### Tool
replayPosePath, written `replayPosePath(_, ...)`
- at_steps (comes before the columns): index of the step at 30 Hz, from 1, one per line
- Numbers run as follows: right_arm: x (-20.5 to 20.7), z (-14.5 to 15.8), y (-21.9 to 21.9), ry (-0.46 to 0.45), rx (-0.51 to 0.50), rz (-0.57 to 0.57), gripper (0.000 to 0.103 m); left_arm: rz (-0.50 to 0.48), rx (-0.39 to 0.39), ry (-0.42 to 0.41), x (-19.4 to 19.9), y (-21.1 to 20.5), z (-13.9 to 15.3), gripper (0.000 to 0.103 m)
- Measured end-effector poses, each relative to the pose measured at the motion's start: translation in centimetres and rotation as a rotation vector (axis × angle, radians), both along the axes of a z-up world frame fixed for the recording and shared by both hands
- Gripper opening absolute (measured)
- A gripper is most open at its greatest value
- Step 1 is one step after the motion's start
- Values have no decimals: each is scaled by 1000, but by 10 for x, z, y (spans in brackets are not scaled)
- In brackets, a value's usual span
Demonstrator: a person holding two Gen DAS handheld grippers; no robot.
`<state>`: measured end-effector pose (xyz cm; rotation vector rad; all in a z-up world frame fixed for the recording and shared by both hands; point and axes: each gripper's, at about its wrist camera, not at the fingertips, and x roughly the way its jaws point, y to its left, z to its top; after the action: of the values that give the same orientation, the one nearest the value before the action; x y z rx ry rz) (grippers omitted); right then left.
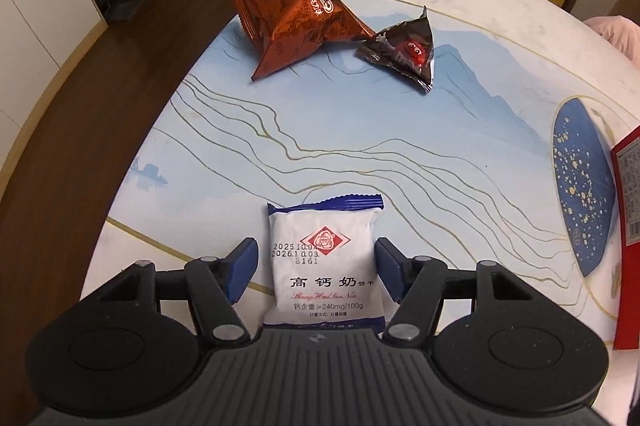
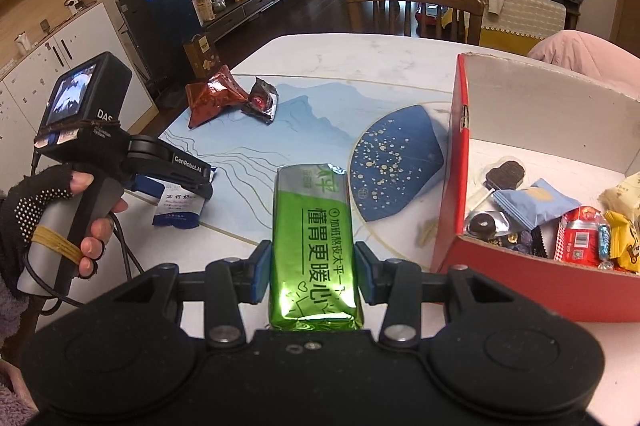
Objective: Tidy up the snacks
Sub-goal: 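Carry the white packet and green bar with both grippers over the box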
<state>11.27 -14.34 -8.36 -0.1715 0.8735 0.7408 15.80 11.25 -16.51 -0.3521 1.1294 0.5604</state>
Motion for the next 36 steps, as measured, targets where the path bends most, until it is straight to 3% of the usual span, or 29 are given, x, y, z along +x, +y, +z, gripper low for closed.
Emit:
replayPosePath(2, -1, 0, 0, 0, -2, 1, 42, -2, 7, -3, 0, 0, 1, 54)
replayPosePath(5, -2, 0, 0, 0, -2, -1, 42, -4, -4, -12, -1, 2, 2, 51)
replayPosePath(16, -4, 16, -9, -33, -16, -22, 42, -22, -47, -60, -16, 3, 8, 50)
replayPosePath(26, 4, 41, -35, -98, -14, -93, 42, -166, -64, -203, -20, -44, 66, 50)
replayPosePath(36, 33, 57, -80, -156, -14, -192, 41, -362, -55, -290, 11, -116, 120, 50)
